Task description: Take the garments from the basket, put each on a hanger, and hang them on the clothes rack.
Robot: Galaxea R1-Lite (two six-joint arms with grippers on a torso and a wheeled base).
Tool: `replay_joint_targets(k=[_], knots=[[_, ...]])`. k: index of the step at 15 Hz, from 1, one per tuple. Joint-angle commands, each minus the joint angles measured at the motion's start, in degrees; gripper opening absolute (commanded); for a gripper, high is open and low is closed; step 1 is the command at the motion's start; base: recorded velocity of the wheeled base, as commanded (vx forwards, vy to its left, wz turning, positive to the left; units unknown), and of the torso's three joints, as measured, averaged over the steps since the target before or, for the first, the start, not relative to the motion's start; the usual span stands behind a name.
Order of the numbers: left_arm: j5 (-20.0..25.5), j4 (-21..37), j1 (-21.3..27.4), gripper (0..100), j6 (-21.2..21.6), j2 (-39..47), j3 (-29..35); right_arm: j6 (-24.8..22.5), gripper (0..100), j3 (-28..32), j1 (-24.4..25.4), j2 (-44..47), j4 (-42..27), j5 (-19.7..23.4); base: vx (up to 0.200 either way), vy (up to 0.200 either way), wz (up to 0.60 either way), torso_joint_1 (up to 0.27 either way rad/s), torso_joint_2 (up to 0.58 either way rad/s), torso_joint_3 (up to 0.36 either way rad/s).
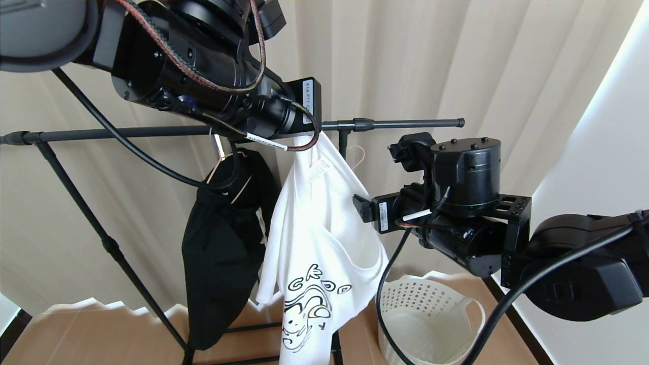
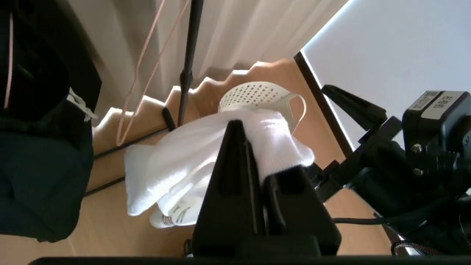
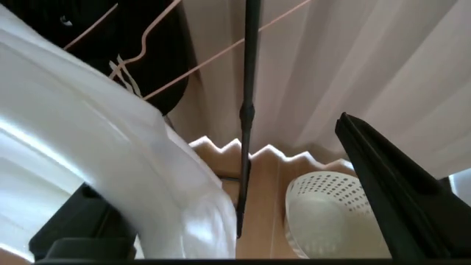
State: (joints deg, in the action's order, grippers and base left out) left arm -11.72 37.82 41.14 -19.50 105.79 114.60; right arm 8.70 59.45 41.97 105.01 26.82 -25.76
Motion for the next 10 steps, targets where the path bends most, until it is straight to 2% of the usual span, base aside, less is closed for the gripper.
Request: replay_joint_targets(k=[1, 2, 6, 8, 10], knots=[[0.03, 0.24, -0.01, 0, -0.01, -0.41, -0.01, -0.35, 100, -0.74, -0.22, -0.24, 0.08, 0.01, 0.000, 0.000, 0.00, 0.000, 0.00, 0.000], [0.03, 0.33, -0.01, 0, -0.01, -0.41, -0.01, -0.44, 0, -0.83, -0.22, -0.24, 0.08, 0.01, 0.000, 0.000, 0.00, 0.000, 0.00, 0.000], [0.03, 0.59, -0.01, 0, -0.01, -0.76, -0.26, -0.79, 0, -0.92, -0.40, -1.39, 0.25, 0.01, 0.000, 0.000, 0.00, 0.000, 0.00, 0.000], [0.11, 0.59, -0.19, 0, 0.26, -1.02, -3.51, -0.88, 0, -0.92, -0.49, -3.76, -0.19, 0.01, 0.000, 0.000, 0.00, 0.000, 0.00, 0.000], [0.11, 0.42, -1.24, 0, 4.92, -1.64, -9.84, -1.06, 0, -1.01, -0.49, -7.28, -0.63, 0.01, 0.000, 0.000, 0.00, 0.000, 0.00, 0.000]])
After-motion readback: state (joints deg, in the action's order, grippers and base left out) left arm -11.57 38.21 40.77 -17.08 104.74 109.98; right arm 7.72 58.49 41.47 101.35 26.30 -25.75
